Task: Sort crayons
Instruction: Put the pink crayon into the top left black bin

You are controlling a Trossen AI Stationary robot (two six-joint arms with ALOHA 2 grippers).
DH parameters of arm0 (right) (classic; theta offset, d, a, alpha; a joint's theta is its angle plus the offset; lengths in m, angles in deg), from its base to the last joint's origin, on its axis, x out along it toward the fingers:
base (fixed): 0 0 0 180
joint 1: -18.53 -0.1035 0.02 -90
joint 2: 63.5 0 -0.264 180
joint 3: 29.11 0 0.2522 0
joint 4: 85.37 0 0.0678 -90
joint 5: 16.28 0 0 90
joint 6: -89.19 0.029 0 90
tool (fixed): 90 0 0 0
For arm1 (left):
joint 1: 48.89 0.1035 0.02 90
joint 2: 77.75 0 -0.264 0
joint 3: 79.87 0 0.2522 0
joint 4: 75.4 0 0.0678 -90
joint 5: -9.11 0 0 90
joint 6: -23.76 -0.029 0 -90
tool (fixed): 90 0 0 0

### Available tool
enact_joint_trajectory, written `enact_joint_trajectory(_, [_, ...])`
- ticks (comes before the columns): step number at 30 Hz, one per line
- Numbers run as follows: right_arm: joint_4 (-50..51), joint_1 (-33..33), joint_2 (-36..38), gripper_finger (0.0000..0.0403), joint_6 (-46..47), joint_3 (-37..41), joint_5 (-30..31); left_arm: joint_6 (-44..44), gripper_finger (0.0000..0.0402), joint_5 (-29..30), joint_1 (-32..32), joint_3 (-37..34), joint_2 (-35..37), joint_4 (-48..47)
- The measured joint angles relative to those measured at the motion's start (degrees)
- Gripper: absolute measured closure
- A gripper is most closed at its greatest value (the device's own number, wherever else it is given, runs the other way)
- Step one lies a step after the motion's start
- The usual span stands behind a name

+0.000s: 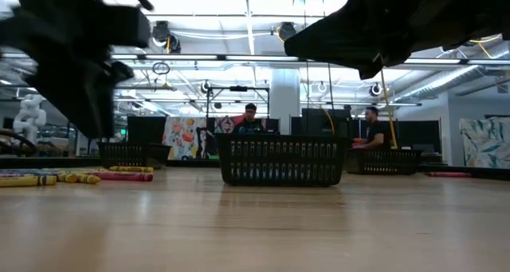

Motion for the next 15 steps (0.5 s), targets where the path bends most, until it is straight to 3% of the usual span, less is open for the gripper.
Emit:
enact_joint_trajectory(7, [0.0,0.0,0.0,0.0403,0.02,0.0,-0.03,-11.71,0.0279,-2.5,6.42,-6.08,0.0,12.1])
enact_joint_trajectory(15, [0.04,0.0,0.0,0.0403,0.04,0.0,-0.05,-16.7,0.0279,-3.55,8.21,-10.22,0.0,18.99])
